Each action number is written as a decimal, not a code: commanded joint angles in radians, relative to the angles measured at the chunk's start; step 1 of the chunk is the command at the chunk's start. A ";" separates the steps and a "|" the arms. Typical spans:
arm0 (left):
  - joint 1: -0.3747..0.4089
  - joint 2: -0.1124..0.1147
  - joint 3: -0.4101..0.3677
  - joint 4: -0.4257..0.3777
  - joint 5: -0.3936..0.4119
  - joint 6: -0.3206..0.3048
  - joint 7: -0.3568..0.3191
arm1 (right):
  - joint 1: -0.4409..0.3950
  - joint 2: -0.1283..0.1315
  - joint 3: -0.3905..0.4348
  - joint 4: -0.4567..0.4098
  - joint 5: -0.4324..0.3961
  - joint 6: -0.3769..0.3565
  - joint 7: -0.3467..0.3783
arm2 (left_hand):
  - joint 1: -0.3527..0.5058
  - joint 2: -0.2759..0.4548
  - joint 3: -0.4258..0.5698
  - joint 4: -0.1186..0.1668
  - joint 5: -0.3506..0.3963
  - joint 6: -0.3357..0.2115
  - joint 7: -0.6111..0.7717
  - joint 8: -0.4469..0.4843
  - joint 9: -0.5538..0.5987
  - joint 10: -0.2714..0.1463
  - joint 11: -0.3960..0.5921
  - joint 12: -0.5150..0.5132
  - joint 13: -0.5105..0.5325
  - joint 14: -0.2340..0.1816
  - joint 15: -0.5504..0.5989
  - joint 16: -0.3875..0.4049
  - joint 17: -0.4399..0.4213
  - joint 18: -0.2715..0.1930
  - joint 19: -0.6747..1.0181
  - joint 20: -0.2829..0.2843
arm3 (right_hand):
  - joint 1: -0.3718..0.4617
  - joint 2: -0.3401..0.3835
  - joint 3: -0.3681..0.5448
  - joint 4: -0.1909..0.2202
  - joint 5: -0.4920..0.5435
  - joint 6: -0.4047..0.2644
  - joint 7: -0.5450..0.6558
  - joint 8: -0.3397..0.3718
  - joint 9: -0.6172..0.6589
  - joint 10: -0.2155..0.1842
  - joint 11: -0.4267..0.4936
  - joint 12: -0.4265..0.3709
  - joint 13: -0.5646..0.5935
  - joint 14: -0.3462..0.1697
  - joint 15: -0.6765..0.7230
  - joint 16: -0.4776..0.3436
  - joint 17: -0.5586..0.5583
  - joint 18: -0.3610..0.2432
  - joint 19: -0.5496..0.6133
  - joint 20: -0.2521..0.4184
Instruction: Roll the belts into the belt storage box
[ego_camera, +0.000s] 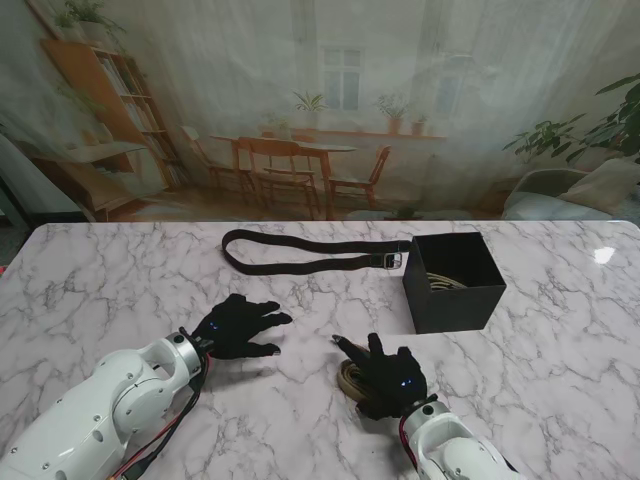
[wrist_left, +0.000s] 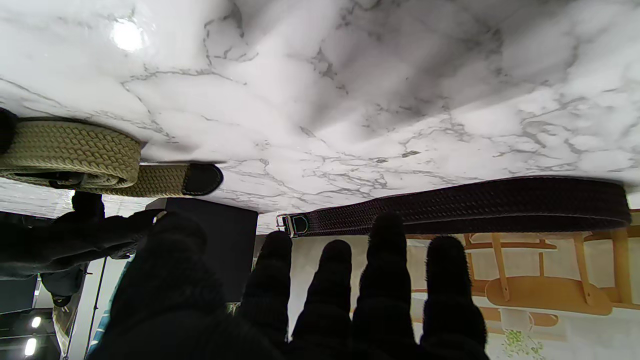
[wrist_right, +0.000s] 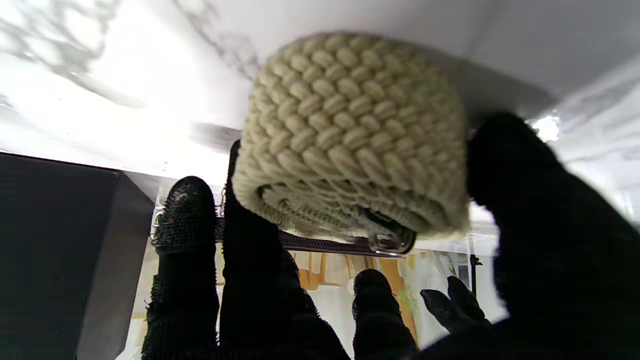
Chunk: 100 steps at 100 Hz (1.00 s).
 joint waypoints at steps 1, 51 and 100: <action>-0.002 -0.001 0.004 0.002 0.001 -0.001 -0.012 | -0.012 0.006 0.002 0.010 -0.008 -0.004 0.016 | 0.013 0.032 -0.026 -0.016 -0.011 0.008 -0.004 0.005 -0.049 0.004 -0.009 0.006 -0.024 0.001 0.001 0.002 -0.018 0.018 0.013 0.006 | 0.063 -0.056 0.131 -0.004 -0.036 -0.053 -0.011 -0.018 0.003 -0.025 -0.011 0.001 0.076 -0.124 0.080 0.009 -0.004 -0.014 0.024 0.023; -0.006 -0.001 0.010 0.003 -0.001 -0.001 -0.016 | -0.029 0.014 0.057 -0.001 -0.010 -0.175 -0.007 | 0.012 0.030 -0.026 -0.016 -0.016 0.010 -0.006 0.005 -0.055 0.004 -0.010 0.005 -0.025 0.000 0.002 0.001 -0.019 0.017 0.012 0.007 | 0.120 -0.072 0.280 -0.012 -0.039 -0.035 0.011 0.075 0.302 -0.195 0.348 0.217 0.114 -0.187 0.211 0.047 0.009 -0.049 0.016 0.032; -0.007 -0.001 0.012 0.002 -0.002 0.001 -0.021 | -0.038 0.009 0.076 -0.013 0.015 -0.210 -0.027 | 0.011 0.030 -0.027 -0.016 -0.015 0.010 -0.006 0.005 -0.054 0.003 -0.009 0.006 -0.026 0.001 0.001 0.000 -0.018 0.016 0.011 0.007 | 0.254 -0.013 0.291 -0.141 0.248 0.031 0.762 0.298 0.466 -0.274 0.522 0.536 0.210 -0.225 0.289 0.110 0.116 -0.092 0.050 0.032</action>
